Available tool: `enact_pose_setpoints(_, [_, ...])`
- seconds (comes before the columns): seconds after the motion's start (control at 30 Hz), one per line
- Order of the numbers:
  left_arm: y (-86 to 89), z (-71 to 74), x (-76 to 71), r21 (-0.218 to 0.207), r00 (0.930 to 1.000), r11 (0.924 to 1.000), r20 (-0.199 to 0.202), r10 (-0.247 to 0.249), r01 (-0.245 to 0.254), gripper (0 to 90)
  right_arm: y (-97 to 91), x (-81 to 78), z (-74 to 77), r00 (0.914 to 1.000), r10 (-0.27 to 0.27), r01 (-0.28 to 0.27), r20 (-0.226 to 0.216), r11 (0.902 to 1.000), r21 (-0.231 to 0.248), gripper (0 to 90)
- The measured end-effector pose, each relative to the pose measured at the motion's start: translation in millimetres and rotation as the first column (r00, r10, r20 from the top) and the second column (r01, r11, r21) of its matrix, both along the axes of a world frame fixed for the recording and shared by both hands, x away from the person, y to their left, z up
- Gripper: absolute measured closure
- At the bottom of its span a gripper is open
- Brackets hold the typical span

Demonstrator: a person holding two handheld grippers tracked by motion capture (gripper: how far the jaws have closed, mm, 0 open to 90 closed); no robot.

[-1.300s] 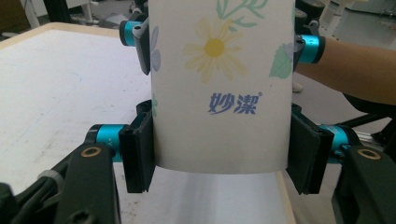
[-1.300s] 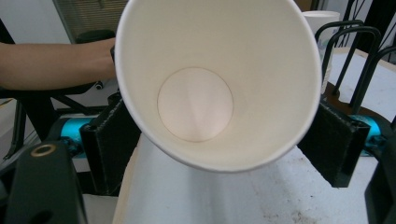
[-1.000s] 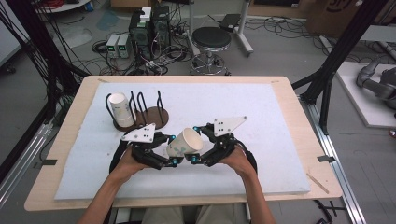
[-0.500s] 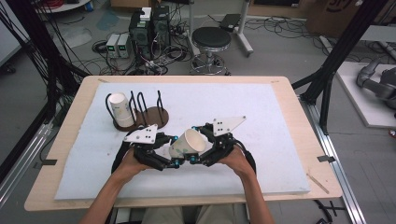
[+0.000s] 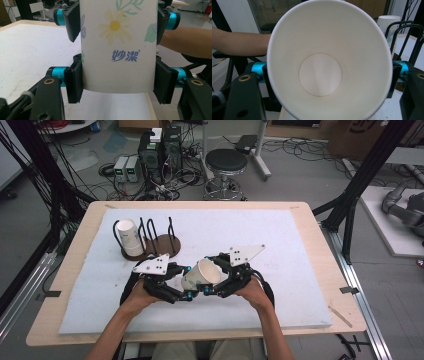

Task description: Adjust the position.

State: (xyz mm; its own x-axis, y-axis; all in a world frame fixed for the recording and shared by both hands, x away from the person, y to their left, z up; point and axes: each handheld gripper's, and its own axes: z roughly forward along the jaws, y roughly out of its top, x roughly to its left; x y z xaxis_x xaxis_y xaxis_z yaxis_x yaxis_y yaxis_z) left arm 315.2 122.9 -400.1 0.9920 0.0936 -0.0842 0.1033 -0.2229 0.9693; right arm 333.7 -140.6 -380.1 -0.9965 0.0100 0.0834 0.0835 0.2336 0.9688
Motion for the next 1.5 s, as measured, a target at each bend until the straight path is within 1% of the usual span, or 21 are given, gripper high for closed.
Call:
enact_pose_setpoints(0.23, [0.6, 0.4, -0.3, 0.000, 1.0000, 1.0000, -0.003, -0.005, 0.005, 36.6, 0.0, -0.7, 0.1, 1.0000, 0.002, -0.002, 0.000, 1.0000, 0.005, 27.4])
enact_pose_setpoints(0.3, [0.3, 0.2, -0.4, -0.001, 1.0000, 1.0000, -0.005, -0.005, 0.005, 36.5, 0.3, -0.4, 0.0, 1.0000, 0.004, -0.004, 0.007, 1.0000, 0.008, 27.5])
enact_pose_setpoints(0.6, [0.1, 0.2, -0.6, 0.000, 1.0000, 1.0000, -0.005, -0.002, 0.002, 36.0, 0.0, -0.6, -0.4, 1.0000, 0.004, -0.004, -0.002, 0.9999, 0.010, 27.6])
enact_pose_setpoints(0.7, [-0.1, 0.5, -0.9, 0.001, 1.0000, 1.0000, 0.004, -0.002, 0.002, 35.7, 0.2, -0.4, -0.3, 1.0000, 0.007, -0.007, 0.005, 0.9999, 0.014, 27.6])
enact_pose_setpoints(0.77, [-0.2, 0.6, -1.6, -0.007, 1.0000, 1.0000, 0.008, 0.001, -0.001, 34.8, 0.1, -1.1, 0.0, 1.0000, 0.007, -0.007, 0.001, 0.9999, 0.014, 27.6])
enact_pose_setpoints(0.8, [0.0, 0.8, -1.8, -0.008, 1.0000, 1.0000, 0.009, 0.000, 0.000, 33.1, 0.0, -1.1, 0.0, 0.9999, 0.010, -0.010, 0.003, 0.9998, 0.016, 27.6])
enact_pose_setpoints(0.87, [-1.4, 0.7, -1.6, 0.004, 0.9997, 0.9997, -0.010, 0.023, -0.023, 19.0, -0.5, -1.1, 0.4, 1.0000, 0.006, -0.006, 0.003, 0.9998, 0.017, 27.6])
enact_pose_setpoints(0.9, [-1.7, 0.3, -1.3, 0.014, 0.9993, 0.9994, -0.019, 0.031, -0.031, 14.1, -0.7, -0.8, 0.3, 1.0000, 0.003, -0.003, 0.004, 0.9998, 0.020, 27.6])
enact_pose_setpoints(0.93, [-2.5, -0.3, -1.6, 0.021, 0.9986, 0.9988, -0.028, 0.045, -0.044, 11.8, -1.1, -1.0, 0.5, 1.0000, 0.004, -0.004, -0.001, 0.9998, 0.017, 27.6])
enact_pose_setpoints(0.97, [-2.8, -0.5, -1.9, 0.032, 0.9983, 0.9982, -0.026, 0.052, -0.051, 8.3, -1.3, -0.9, 0.6, 1.0000, -0.002, 0.002, 0.000, 0.9999, 0.017, 27.5])
enact_pose_setpoints(1.0, [-2.5, -0.7, -1.8, 0.035, 0.9984, 0.9981, -0.023, 0.051, -0.051, 6.7, -1.4, -0.5, 0.5, 1.0000, -0.003, 0.003, 0.005, 0.9998, 0.021, 27.6])
enact_pose_setpoints(1.2, [-0.8, 0.0, -1.5, 0.035, 0.9981, 0.9977, -0.017, 0.060, -0.059, 6.6, -2.1, -1.0, 1.1, 1.0000, 0.001, -0.001, 0.003, 0.9998, 0.019, 27.6])
enact_pose_setpoints(1.33, [-0.1, 0.3, -1.9, 0.038, 0.9977, 0.9971, -0.014, 0.067, -0.066, 6.6, -3.1, -0.3, 1.5, 0.9999, -0.007, 0.007, 0.008, 0.9997, 0.024, 27.6])
enact_pose_setpoints(1.43, [2.0, 0.7, -2.4, 0.058, 0.9965, 0.9950, -0.010, 0.083, -0.082, 6.7, -3.8, -0.7, 1.9, 0.9999, -0.009, 0.009, 0.005, 0.9997, 0.021, 27.6])
enact_pose_setpoints(1.5, [5.2, 1.1, -2.9, 0.073, 0.9938, 0.9912, -0.009, 0.111, -0.110, 6.7, -4.2, -0.8, 2.1, 0.9999, -0.012, 0.012, 0.007, 0.9998, 0.018, 27.6])
